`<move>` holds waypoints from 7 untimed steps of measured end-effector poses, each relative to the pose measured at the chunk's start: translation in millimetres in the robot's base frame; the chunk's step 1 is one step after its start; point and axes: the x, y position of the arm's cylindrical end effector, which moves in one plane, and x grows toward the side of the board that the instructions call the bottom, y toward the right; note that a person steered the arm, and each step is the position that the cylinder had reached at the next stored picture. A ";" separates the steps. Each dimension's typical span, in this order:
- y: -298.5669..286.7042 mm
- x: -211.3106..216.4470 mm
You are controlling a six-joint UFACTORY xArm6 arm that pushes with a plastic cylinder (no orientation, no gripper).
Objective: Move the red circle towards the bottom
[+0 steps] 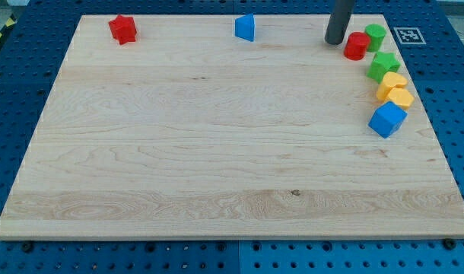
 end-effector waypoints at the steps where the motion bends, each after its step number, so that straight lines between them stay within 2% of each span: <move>1: -3.7 -42.8; 2: 24.5 -77.7; 3: 50.8 -76.6; 5: 78.7 -50.2; 7: 78.6 -20.7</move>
